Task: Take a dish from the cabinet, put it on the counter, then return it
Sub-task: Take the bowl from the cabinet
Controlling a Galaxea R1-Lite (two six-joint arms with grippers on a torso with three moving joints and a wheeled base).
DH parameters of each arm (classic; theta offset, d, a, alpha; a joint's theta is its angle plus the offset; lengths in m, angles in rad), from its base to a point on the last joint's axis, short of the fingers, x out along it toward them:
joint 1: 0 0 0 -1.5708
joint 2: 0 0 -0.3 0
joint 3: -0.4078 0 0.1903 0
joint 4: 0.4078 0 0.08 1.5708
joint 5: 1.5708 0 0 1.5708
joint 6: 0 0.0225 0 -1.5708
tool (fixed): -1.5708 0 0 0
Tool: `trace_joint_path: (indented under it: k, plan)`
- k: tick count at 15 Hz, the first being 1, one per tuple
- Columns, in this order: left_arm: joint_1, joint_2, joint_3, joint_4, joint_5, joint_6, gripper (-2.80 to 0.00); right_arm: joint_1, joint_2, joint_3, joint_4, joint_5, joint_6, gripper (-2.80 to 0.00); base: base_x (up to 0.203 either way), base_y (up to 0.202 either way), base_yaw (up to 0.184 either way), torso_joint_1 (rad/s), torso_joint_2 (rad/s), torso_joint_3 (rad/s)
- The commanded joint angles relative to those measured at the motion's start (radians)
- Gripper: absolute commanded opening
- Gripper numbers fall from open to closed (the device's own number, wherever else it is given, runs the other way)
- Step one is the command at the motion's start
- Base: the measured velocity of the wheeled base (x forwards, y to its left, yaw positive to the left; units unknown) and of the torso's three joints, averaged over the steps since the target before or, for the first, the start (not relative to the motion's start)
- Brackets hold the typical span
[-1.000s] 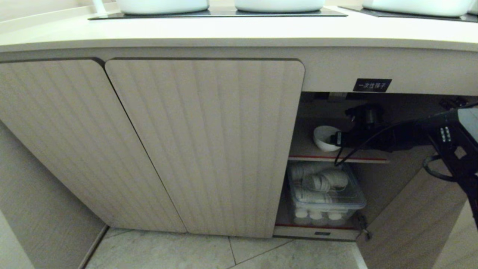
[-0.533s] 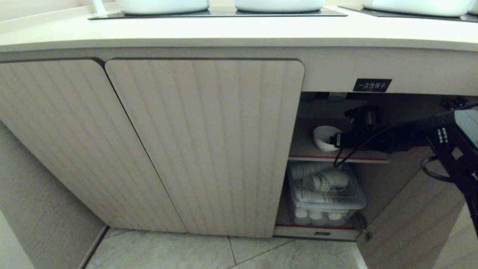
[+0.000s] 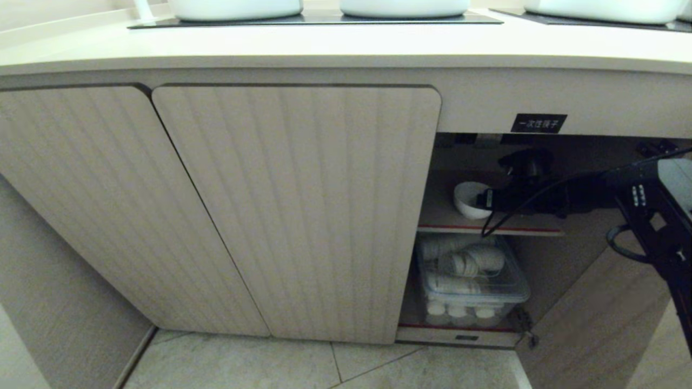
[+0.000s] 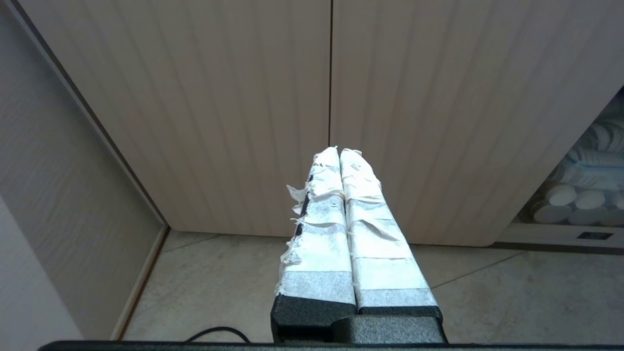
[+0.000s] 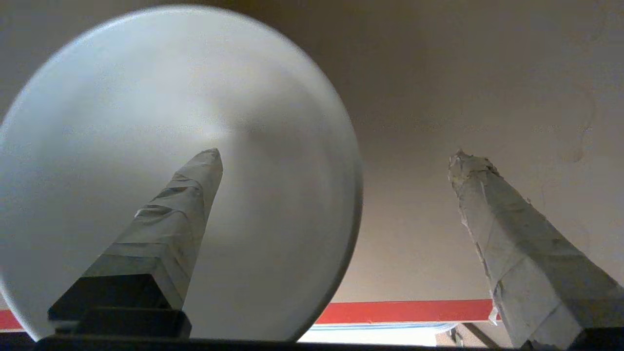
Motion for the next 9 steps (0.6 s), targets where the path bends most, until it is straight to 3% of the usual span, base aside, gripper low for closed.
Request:
trace_joint_path:
  k: [1, 9]
  plan:
    - [0.0, 0.0, 0.0, 0.0, 0.0, 0.0, -2.8, 0.001, 0.006, -0.017, 0.014, 0.0, 0.002, 0.0, 0.0, 0.0, 0.0, 0.0, 0.0, 0.0]
    - [0.0, 0.0, -0.001, 0.0, 0.0, 0.0, -2.8, 0.005, 0.027, -0.093, 0.083, -0.001, 0.073, 0.0, 0.0, 0.0, 0.0, 0.0, 0.0, 0.0]
